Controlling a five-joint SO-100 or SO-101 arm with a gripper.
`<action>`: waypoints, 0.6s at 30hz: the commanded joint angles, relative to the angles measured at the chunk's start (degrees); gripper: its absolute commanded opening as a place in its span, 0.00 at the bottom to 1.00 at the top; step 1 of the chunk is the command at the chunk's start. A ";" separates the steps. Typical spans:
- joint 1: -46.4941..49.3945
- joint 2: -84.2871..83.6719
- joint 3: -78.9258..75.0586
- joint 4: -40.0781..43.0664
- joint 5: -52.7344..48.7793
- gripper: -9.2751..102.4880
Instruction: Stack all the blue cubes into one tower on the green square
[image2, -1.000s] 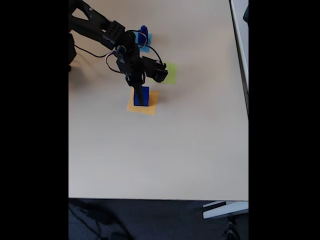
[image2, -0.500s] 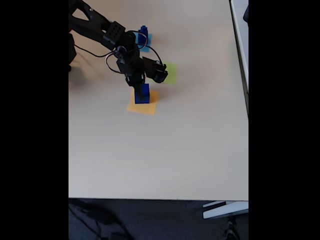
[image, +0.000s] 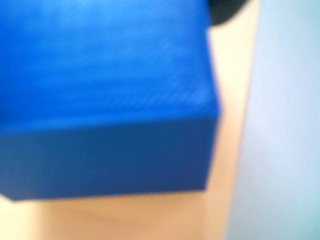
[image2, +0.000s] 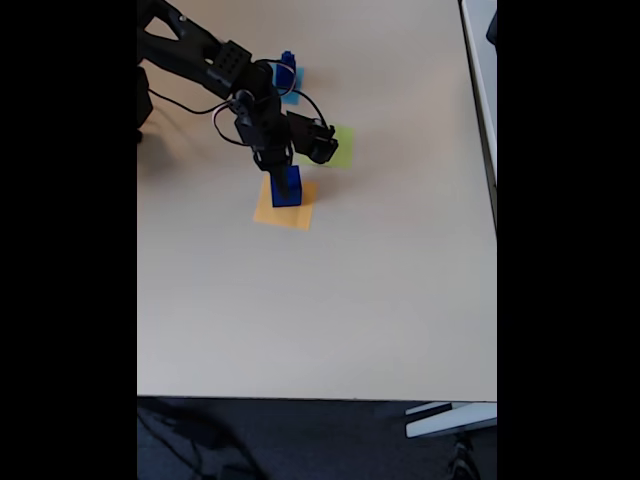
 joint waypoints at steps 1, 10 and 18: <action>0.35 3.52 -6.24 2.64 -0.44 0.19; -2.02 7.38 -8.00 4.22 3.52 0.19; -5.89 5.01 -12.30 3.52 9.93 0.20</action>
